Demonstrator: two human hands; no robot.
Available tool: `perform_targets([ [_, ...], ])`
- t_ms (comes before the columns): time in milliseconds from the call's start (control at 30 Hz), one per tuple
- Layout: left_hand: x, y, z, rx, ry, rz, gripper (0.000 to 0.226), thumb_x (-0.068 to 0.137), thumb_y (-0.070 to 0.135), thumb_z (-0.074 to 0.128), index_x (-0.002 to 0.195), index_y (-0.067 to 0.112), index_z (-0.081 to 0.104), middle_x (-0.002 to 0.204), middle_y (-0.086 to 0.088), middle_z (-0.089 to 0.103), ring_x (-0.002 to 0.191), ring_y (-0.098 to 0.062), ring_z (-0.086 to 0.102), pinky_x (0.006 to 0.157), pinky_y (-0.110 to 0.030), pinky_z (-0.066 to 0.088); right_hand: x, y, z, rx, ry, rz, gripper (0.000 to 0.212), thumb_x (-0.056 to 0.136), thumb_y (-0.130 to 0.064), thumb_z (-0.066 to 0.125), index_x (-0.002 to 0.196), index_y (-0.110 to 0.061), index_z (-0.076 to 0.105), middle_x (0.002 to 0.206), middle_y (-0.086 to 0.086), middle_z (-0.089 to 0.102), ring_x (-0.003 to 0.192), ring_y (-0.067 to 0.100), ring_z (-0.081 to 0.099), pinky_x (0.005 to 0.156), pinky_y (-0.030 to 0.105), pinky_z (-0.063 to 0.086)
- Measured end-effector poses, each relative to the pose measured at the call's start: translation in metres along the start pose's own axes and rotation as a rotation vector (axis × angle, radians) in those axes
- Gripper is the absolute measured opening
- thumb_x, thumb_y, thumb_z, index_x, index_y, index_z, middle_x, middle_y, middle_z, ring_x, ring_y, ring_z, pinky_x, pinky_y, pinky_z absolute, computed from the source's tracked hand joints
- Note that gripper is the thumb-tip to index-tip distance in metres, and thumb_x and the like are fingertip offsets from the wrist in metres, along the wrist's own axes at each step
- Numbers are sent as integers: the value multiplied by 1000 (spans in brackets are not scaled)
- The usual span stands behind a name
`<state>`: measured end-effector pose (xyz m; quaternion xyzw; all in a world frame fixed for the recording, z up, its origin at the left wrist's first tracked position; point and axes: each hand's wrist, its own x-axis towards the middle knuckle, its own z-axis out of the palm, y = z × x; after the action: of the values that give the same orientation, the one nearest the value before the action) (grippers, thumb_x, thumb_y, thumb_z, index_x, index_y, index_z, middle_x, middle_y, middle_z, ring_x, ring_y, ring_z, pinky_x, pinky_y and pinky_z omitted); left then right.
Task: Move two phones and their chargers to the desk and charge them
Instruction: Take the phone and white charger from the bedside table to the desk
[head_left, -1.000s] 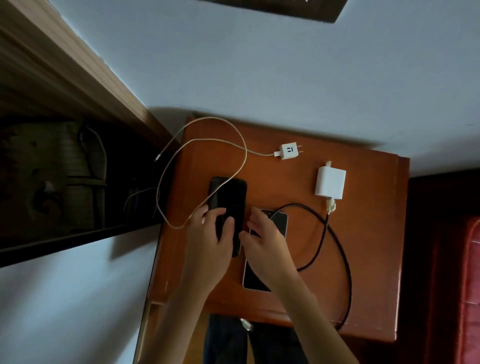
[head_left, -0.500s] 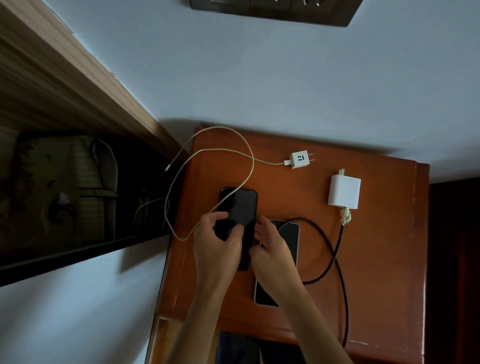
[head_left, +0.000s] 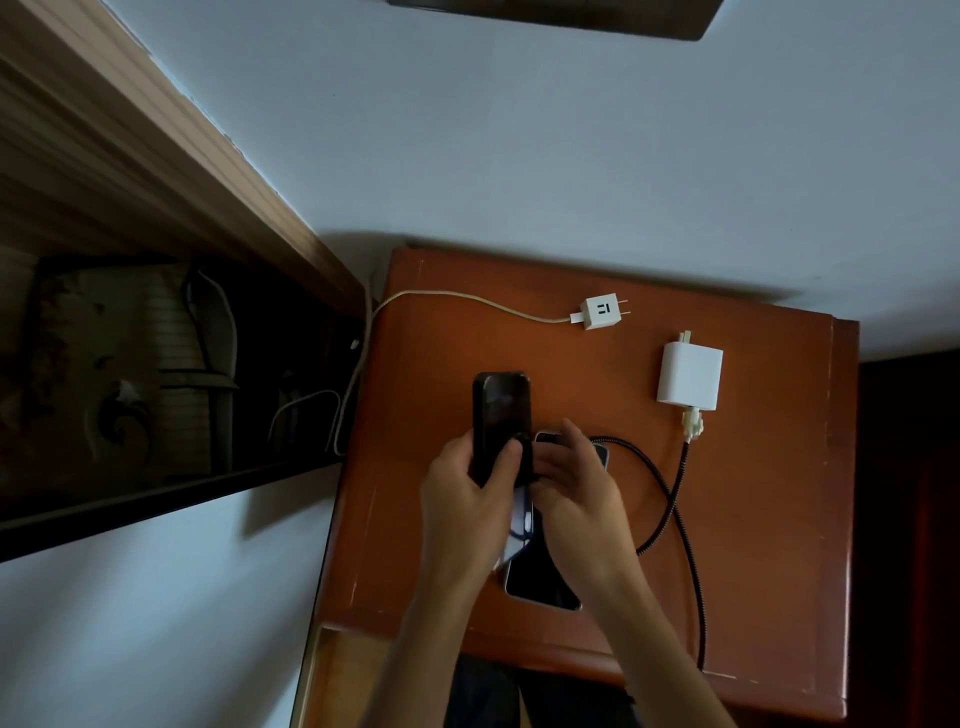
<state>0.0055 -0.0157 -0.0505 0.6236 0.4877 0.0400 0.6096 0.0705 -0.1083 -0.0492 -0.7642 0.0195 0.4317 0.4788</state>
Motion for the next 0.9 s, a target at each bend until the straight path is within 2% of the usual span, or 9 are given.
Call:
perform_targets([
  [167, 7, 6, -9, -212, -20, 15, 14, 99, 25, 60, 101, 33, 71, 96, 7, 78, 92, -9, 74, 75, -25, 59, 18, -22, -9, -105, -12, -97, 42, 99, -10, 52, 139, -22, 49, 107, -12, 70, 96, -2, 67, 73, 14, 54],
  [233, 11, 5, -14, -288, -20, -37, 16, 100, 26, 58, 108, 31, 71, 102, 7, 78, 97, -11, 74, 82, -33, 61, 32, -36, -7, -267, 6, -196, 38, 100, -18, 53, 138, -20, 52, 115, -10, 67, 102, 2, 64, 83, 24, 57],
  [333, 20, 3, -23, -327, 1, -91, 18, 100, 30, 57, 113, 31, 71, 107, 6, 77, 103, -13, 73, 93, -44, 57, 60, -57, 1, -497, 86, -388, 38, 97, -14, 55, 135, -13, 54, 128, 4, 60, 113, 16, 59, 97, 34, 50],
  [467, 29, 5, -36, -376, 25, -101, 18, 99, 30, 59, 97, 40, 75, 99, 9, 78, 99, -12, 72, 81, -27, 56, 95, -76, 9, -690, 110, -496, 39, 95, -6, 55, 133, -8, 56, 132, 10, 56, 108, 26, 61, 96, 34, 46],
  [567, 33, 6, -43, -413, 39, -118, 11, 94, 38, 65, 98, 37, 75, 104, -1, 77, 103, -21, 71, 96, -41, 55, 110, -78, 16, -817, 62, -434, 38, 95, -9, 54, 133, -10, 56, 135, 11, 51, 106, 35, 61, 90, 47, 49],
  [633, 34, 9, -47, -450, 29, -141, 25, 88, 45, 68, 108, 32, 73, 111, -3, 76, 109, -22, 71, 103, -49, 51, 115, -77, 19, -864, 81, -394, 35, 95, -13, 56, 130, -14, 57, 130, 11, 50, 103, 38, 61, 84, 48, 52],
  [700, 35, 10, -51, -504, 12, -179, 40, 85, 53, 67, 115, 27, 71, 113, -1, 77, 108, -20, 72, 99, -46, 54, 117, -75, 20, -874, 107, -370, 31, 95, -17, 60, 126, -16, 59, 125, 10, 54, 104, 35, 60, 81, 43, 51],
  [800, 33, 10, -59, -659, -60, -273, 59, 85, 68, 48, 119, 26, 72, 119, -6, 75, 107, -21, 73, 89, -40, 59, 114, -69, 21, -873, 112, -362, 24, 96, -19, 59, 119, -14, 64, 119, 10, 57, 103, 32, 58, 75, 36, 45],
  [900, 28, 12, -70, -768, -78, -299, 57, 96, 63, 33, 108, 32, 78, 119, -4, 76, 106, -20, 73, 75, -31, 62, 100, -68, 21, -779, 162, -437, 20, 97, -19, 58, 113, -12, 68, 112, 11, 58, 95, 31, 60, 73, 37, 49],
])
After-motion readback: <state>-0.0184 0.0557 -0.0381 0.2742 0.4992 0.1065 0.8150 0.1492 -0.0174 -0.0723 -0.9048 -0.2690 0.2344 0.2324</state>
